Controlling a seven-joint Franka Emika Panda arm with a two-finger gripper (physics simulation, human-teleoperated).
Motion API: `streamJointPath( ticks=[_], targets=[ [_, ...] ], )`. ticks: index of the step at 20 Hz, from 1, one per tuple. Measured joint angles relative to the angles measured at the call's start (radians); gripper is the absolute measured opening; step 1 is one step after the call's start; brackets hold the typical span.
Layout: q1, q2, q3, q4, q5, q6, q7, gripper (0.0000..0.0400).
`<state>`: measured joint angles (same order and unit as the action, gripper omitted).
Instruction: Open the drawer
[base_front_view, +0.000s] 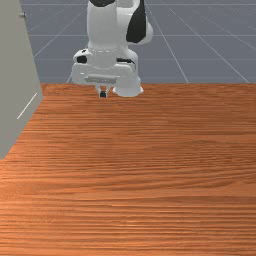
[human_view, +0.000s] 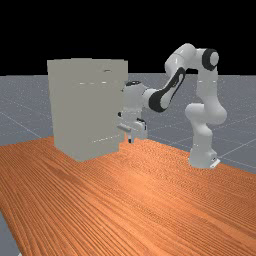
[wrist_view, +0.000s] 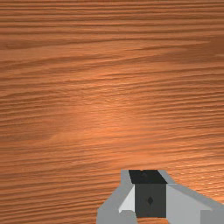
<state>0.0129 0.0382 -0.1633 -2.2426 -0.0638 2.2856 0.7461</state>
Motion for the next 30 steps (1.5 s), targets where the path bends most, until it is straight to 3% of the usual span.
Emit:
streamJointPath(
  ticks=[18,30],
  targets=[
    [-0.047,-0.644,0.044,-0.480,-0.136,-0.011,0.107,0.0000],
    [-0.065,-1.051,0.061,-0.514,-0.137,-0.030,0.105,0.0000]
  ],
)
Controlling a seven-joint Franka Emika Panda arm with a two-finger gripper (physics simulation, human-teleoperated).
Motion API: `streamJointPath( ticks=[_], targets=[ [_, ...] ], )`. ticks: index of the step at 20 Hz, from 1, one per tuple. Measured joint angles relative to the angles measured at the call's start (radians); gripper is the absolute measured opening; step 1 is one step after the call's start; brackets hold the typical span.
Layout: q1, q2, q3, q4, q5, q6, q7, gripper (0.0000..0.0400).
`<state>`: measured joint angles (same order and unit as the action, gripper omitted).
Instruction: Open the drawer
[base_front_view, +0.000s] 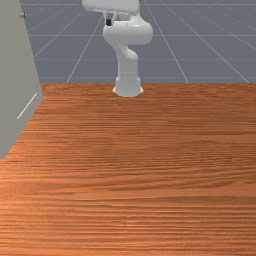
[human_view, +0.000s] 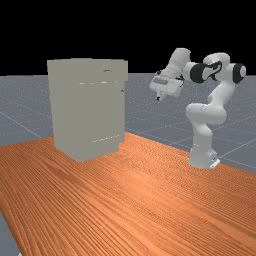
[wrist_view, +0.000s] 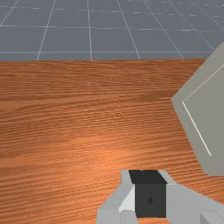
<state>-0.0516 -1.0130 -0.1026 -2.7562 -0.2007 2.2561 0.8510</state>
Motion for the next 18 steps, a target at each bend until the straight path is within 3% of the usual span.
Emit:
streamJointPath(
  ticks=[6,18],
  targets=[
    [-0.006,-0.076,0.017,0.021,-0.007,0.013,0.008,0.0000],
    [-0.022,-0.089,0.025,0.120,-0.024,0.063,0.013,0.0000]
  ],
)
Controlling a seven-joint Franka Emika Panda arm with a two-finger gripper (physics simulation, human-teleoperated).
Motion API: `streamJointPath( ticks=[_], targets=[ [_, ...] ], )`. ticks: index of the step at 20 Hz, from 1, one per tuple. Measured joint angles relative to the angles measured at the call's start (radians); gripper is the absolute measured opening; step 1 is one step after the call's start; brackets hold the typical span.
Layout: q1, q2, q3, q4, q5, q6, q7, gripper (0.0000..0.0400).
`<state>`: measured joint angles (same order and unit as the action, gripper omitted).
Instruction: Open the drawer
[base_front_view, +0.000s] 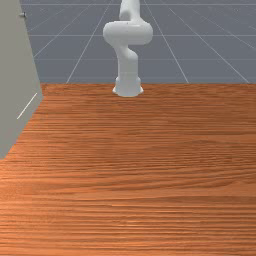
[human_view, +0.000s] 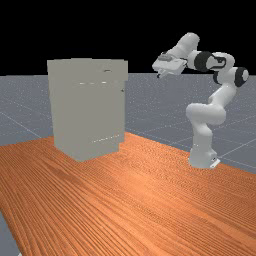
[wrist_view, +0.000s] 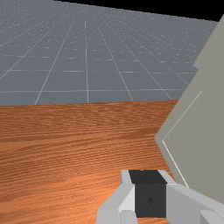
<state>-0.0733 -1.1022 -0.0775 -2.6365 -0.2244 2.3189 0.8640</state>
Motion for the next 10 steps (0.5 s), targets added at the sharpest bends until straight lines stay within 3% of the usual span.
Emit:
streamJointPath(
  ticks=[10],
  targets=[
    [-0.123,0.001,-0.117,0.027,-0.098,0.086,-0.058,0.0000]
  ],
)
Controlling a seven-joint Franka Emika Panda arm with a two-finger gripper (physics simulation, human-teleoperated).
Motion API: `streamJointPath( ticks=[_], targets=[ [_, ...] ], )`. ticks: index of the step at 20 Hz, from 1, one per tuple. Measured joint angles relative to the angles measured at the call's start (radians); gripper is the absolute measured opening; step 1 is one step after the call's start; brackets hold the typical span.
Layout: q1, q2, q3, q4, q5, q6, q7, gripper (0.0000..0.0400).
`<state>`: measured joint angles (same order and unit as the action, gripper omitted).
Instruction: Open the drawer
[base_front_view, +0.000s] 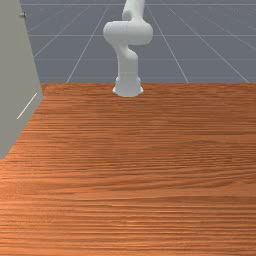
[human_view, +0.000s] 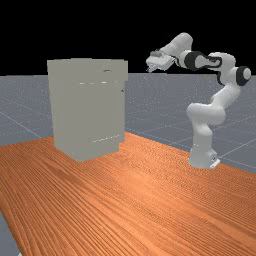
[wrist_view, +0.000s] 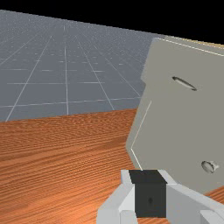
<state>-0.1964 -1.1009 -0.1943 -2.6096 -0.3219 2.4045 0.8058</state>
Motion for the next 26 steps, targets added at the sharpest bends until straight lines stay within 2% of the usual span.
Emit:
streamJointPath(
  ticks=[3,7,10,14,15,16,17,18,21,26],
  targets=[
    [-0.030,0.001,-0.037,0.004,-0.018,0.009,-0.015,0.0000],
    [-0.067,0.020,-0.122,0.044,-0.040,0.039,-0.049,0.0000],
    [-0.088,0.075,-0.166,0.095,-0.053,0.060,-0.053,0.0000],
    [-0.098,0.126,-0.210,0.104,-0.069,0.165,-0.046,0.0000],
    [-0.098,0.136,-0.221,0.103,-0.070,0.187,-0.046,0.0157],
    [-0.098,0.144,-0.230,0.103,-0.072,0.203,-0.046,0.0252],
    [-0.098,0.154,-0.240,0.104,-0.072,0.216,-0.046,0.0310],
    [-0.097,0.164,-0.251,0.104,-0.073,0.234,-0.046,0.0346],
    [-0.095,0.215,-0.289,0.106,-0.076,0.297,-0.044,0.0388],
    [-0.097,0.271,-0.311,0.103,-0.096,0.375,-0.048,0.0399]
  ],
)
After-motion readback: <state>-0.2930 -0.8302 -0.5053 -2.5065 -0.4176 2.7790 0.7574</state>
